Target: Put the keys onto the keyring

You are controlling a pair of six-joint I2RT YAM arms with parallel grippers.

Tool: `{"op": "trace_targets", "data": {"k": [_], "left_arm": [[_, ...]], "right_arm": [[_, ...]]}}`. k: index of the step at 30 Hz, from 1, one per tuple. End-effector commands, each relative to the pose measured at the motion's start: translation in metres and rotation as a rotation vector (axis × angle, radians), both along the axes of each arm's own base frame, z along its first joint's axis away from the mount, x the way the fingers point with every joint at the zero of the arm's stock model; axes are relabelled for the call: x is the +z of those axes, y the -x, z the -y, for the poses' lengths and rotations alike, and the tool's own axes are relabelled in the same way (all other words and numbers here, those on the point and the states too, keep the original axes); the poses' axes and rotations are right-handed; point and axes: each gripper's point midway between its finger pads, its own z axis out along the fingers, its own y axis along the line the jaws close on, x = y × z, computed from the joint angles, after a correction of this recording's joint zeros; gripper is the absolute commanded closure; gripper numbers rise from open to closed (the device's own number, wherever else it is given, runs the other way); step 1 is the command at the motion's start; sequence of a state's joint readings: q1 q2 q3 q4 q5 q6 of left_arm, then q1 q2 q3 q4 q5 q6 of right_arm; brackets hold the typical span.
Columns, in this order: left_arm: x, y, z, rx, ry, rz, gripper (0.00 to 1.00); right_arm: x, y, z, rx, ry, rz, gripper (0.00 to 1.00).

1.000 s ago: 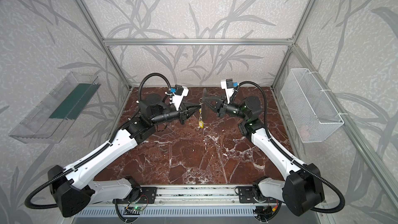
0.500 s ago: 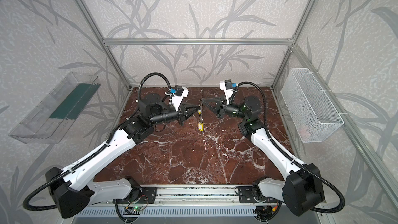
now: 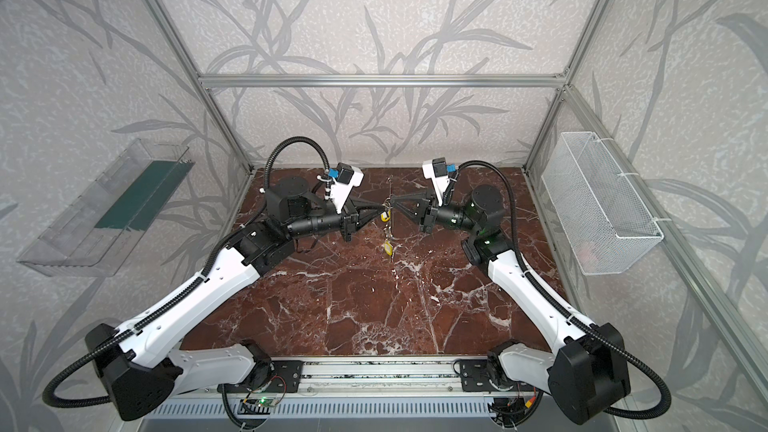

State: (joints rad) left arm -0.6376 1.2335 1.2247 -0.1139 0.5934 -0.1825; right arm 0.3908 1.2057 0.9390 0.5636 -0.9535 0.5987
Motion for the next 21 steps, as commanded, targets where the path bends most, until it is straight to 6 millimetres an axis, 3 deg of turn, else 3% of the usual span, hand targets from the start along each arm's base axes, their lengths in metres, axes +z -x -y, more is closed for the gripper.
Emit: {"op": "trace_targets", "data": {"k": [1,16,17,21], "left_arm": [[0.025,0.005,-0.009,0.005,0.025,0.057,1.0],[0.034,0.009,-0.015,-0.001,0.022,0.061,1.0],[0.032,0.009,-0.013,-0.009,0.019,0.052,1.0],[0.023,0.006,-0.01,-0.015,-0.004,0.018,1.0]], "right_arm": [[0.004,0.01,0.002,0.005,0.011,0.047,1.0],[-0.02,0.018,0.005,-0.011,0.113,0.031,1.0],[-0.02,0.018,0.006,-0.021,0.114,0.03,0.98],[-0.028,0.015,0.009,-0.057,0.123,0.02,0.63]]}}
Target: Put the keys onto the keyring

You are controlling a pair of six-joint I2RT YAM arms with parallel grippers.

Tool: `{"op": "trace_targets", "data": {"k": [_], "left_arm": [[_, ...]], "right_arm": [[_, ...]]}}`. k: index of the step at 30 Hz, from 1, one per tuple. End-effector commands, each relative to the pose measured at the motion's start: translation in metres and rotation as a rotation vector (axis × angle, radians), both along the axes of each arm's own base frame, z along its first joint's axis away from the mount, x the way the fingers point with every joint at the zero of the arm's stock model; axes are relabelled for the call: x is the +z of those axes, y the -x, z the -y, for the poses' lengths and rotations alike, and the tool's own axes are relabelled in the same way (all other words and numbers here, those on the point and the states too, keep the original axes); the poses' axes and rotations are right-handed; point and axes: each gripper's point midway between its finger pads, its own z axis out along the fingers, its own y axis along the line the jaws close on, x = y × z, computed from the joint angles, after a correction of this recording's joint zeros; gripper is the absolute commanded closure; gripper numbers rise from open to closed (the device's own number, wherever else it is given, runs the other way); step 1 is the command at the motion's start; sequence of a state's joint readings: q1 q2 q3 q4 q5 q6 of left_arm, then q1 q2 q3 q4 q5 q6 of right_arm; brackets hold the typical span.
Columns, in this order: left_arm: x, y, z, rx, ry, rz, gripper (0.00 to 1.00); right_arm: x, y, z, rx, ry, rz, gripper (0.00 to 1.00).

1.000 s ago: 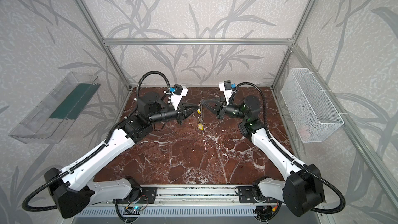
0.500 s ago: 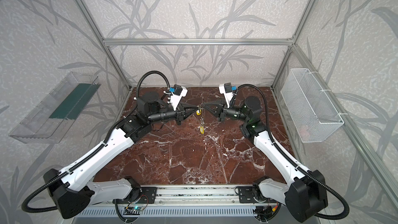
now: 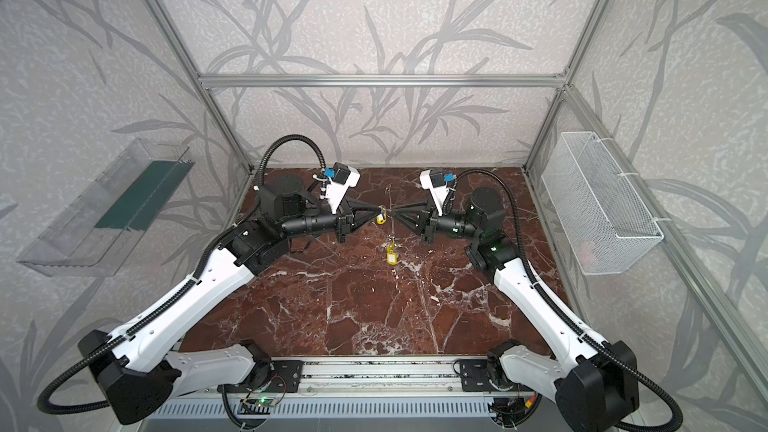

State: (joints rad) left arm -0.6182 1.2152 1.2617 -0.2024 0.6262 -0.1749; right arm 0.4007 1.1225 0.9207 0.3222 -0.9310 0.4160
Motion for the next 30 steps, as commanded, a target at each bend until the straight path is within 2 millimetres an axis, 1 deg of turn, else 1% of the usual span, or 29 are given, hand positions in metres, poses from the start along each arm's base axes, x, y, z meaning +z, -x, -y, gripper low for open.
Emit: {"op": "trace_targets", "data": {"k": [1,2,4,7,11,14,15,16,17,19,23,25,30], "left_arm": [[0.013,-0.003,-0.002,0.006,-0.001,0.03,1.0],[0.008,-0.004,-0.002,0.009,-0.015,0.02,1.0],[-0.001,-0.007,-0.002,0.017,-0.048,0.004,1.0],[-0.016,-0.013,-0.003,0.038,-0.086,-0.025,1.0],[-0.041,-0.027,-0.001,0.078,-0.141,-0.07,1.0],[-0.061,-0.043,0.003,0.116,-0.181,-0.105,1.0],[-0.067,-0.05,0.003,0.135,-0.197,-0.115,1.0],[-0.073,-0.057,0.005,0.151,-0.211,-0.121,1.0],[-0.08,-0.063,0.007,0.162,-0.224,-0.132,1.0],[-0.093,-0.078,0.014,0.173,-0.245,-0.154,1.0],[-0.115,-0.105,0.032,0.184,-0.269,-0.188,1.0],[-0.125,-0.122,0.042,0.193,-0.292,-0.205,1.0],[-0.145,-0.166,0.069,0.202,-0.322,-0.22,1.0]], "right_arm": [[-0.007,-0.001,0.006,-0.045,0.02,0.003,0.58],[-0.009,-0.002,0.007,-0.06,0.024,0.005,0.56],[-0.012,-0.004,0.011,-0.1,0.038,0.012,0.45],[-0.018,-0.008,0.017,-0.16,0.066,0.019,0.35],[-0.026,-0.012,0.027,-0.237,0.099,-0.001,0.28],[-0.032,-0.011,0.033,-0.275,0.128,-0.012,0.26],[-0.033,-0.01,0.036,-0.29,0.135,-0.014,0.23],[-0.033,-0.009,0.038,-0.302,0.142,-0.014,0.15],[-0.035,-0.007,0.04,-0.31,0.147,-0.013,0.13],[-0.036,-0.005,0.046,-0.337,0.159,-0.009,0.01],[-0.039,-0.001,0.057,-0.392,0.191,-0.003,0.01],[-0.042,0.001,0.062,-0.41,0.211,-0.003,0.01],[-0.047,0.008,0.071,-0.437,0.252,-0.007,0.01]]}}
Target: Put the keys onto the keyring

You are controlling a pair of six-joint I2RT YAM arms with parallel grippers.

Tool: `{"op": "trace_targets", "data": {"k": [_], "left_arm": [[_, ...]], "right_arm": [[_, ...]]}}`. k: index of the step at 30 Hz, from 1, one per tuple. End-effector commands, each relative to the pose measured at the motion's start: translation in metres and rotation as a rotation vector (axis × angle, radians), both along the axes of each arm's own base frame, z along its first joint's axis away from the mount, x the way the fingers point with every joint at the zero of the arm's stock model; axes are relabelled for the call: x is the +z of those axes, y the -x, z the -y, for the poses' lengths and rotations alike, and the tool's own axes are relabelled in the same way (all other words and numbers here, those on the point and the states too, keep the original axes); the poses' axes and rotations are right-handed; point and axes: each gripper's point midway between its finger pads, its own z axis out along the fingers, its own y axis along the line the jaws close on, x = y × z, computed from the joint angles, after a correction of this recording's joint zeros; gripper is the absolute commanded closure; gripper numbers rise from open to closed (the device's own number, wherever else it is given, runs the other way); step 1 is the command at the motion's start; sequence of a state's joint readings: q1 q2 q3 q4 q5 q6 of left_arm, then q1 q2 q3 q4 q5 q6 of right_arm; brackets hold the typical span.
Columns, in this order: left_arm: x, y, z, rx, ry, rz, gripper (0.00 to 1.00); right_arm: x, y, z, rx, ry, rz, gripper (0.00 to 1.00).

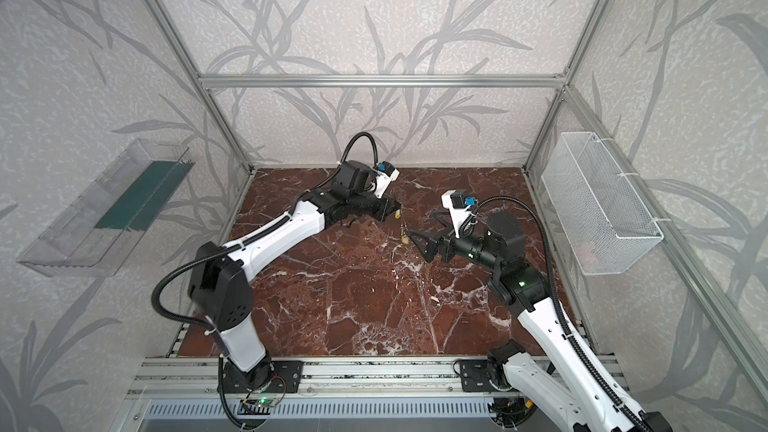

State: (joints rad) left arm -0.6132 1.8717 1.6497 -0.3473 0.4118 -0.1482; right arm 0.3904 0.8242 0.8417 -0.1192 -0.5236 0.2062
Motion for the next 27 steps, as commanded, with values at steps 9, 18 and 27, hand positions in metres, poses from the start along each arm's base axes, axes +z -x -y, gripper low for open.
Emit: {"op": "trace_targets", "data": {"k": [9,18,27], "left_arm": [[-0.03,-0.071,0.018,0.061,-0.025,-0.014,1.0],[-0.068,-0.066,-0.013,0.09,-0.096,-0.119,1.0],[-0.087,-0.049,-0.038,0.074,-0.104,-0.207,1.0]], "right_arm": [[-0.023,0.013,0.022,-0.076,0.095,-0.031,0.01],[-0.03,0.008,0.016,-0.053,0.094,-0.06,0.01],[-0.032,0.0,0.006,-0.019,0.063,-0.077,0.01]]}}
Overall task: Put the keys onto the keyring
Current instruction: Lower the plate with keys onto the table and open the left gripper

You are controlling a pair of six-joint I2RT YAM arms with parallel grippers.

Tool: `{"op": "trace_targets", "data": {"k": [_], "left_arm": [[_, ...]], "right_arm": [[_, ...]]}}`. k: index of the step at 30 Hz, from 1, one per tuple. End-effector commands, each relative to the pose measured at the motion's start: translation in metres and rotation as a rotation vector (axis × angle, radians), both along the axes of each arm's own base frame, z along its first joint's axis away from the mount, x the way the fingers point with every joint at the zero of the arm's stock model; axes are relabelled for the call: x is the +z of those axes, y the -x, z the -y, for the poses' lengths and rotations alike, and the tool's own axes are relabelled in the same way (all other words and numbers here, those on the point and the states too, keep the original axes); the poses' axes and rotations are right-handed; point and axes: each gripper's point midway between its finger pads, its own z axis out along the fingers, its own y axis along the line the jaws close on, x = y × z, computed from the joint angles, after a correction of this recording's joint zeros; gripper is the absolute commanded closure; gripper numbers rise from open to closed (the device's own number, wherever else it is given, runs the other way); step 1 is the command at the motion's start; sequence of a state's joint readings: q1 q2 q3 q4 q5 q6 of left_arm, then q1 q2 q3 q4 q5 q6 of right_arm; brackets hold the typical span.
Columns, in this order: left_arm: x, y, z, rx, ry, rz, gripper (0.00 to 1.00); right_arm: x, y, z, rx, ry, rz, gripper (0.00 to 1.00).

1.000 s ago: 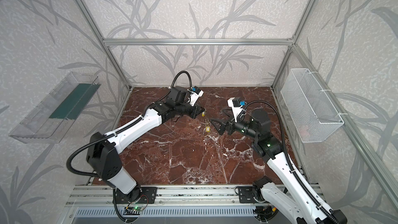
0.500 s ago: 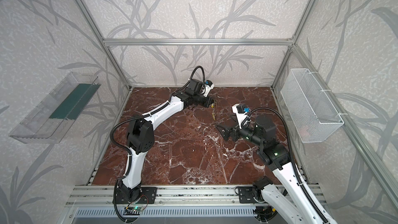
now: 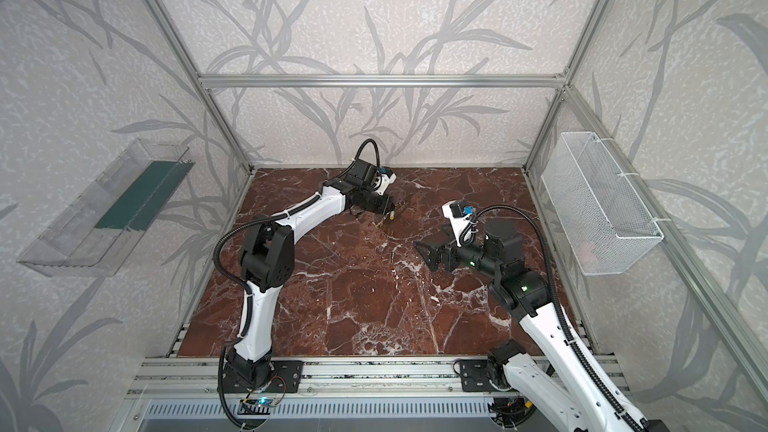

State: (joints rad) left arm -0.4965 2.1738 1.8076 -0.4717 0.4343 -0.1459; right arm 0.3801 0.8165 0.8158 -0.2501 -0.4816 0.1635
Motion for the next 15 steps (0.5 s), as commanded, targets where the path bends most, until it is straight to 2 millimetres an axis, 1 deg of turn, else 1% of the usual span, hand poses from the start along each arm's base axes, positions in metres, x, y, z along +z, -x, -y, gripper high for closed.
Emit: {"op": "trace_targets", "data": {"k": [1,8,15], "left_arm": [[0.028,0.01,-0.005,-0.019,0.023,0.032,1.0],[0.028,0.013,-0.019,-0.005,0.002,0.022,1.0],[0.029,0.018,-0.042,0.015,-0.034,0.01,1.0]], "right_arm": [[0.008,-0.001,-0.005,0.024,-0.033,0.025,0.01],[0.006,-0.002,-0.007,0.029,-0.041,0.017,0.01],[0.005,-0.002,-0.007,0.029,-0.047,0.014,0.01]]}}
